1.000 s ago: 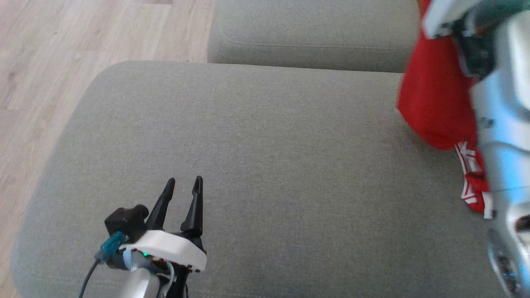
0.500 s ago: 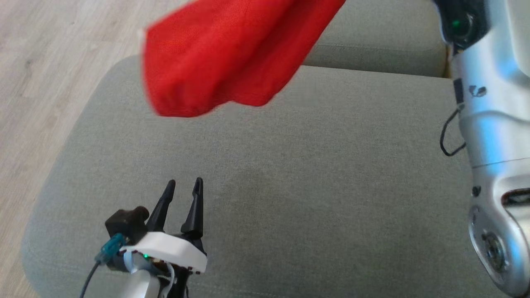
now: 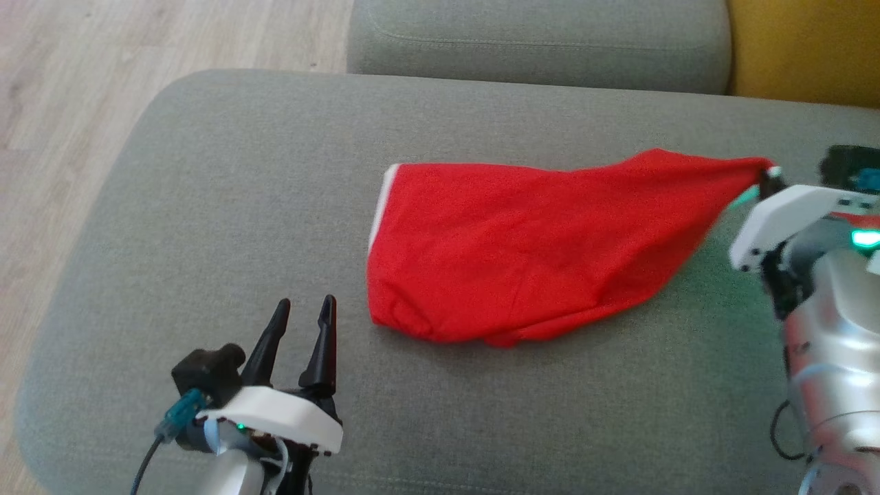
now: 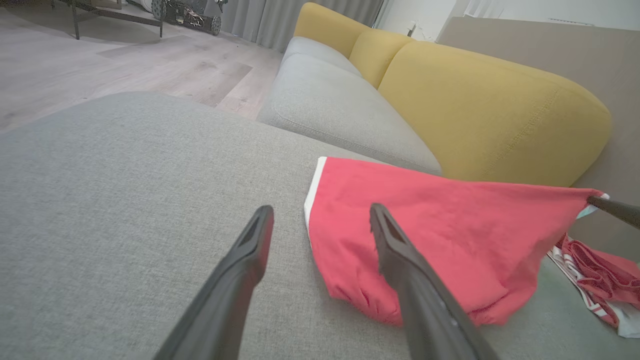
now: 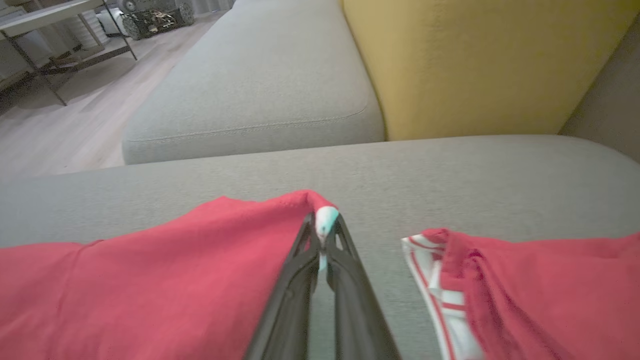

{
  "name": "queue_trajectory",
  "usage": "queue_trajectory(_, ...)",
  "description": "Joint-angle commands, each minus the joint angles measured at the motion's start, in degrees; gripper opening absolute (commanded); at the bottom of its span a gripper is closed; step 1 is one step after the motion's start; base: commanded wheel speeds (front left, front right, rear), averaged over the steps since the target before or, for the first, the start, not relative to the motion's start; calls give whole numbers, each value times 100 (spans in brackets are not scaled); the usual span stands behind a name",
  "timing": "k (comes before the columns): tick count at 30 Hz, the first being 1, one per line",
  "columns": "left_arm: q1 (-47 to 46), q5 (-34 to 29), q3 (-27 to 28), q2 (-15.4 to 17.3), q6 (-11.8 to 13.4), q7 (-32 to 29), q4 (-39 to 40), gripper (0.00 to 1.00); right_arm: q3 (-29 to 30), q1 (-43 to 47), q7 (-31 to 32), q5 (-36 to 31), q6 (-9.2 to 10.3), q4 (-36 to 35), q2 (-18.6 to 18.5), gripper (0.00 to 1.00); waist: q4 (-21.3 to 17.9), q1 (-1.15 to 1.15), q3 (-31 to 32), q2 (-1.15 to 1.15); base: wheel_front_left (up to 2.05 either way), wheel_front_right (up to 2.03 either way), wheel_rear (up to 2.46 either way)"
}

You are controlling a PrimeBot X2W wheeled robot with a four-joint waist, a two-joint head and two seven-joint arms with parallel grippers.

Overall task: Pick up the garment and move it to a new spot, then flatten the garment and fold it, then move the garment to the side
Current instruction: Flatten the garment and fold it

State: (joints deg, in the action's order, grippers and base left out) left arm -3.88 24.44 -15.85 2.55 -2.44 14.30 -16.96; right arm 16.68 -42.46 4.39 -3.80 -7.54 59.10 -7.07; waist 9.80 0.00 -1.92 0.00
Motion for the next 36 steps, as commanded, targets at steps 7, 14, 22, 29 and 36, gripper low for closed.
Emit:
queue_trajectory(7, -336, -5, 182, 32, 1, 70, 158, 100, 70, -197, -547, -602, 5, -436, 155, 100, -224, 0, 60, 0, 0, 0, 0)
queue_trajectory(14, -254, -36, 184, 32, 12, 70, 172, 100, -883, 115, -947, -8, 5, -652, 383, 100, -402, 0, 191, 0, 0, 0, 0)
queue_trajectory(22, -168, -62, 120, 32, 7, 70, 245, 100, -2190, 1637, -1196, 1460, 5, -2180, 416, 100, -687, 0, 213, 0, 0, 0, 0)
queue_trajectory(29, -376, -142, -301, 32, -154, 70, 349, 100, -2074, 2512, -1001, 1765, 5, -3735, 416, 100, -1023, 0, 64, 0, 0, 0, 0)
queue_trajectory(36, -961, -256, -1802, 32, -312, 70, -19, 100, -1600, 2716, -794, 1755, 5, -4575, 418, 100, -1418, 0, -164, 0, 0, 0, 0)
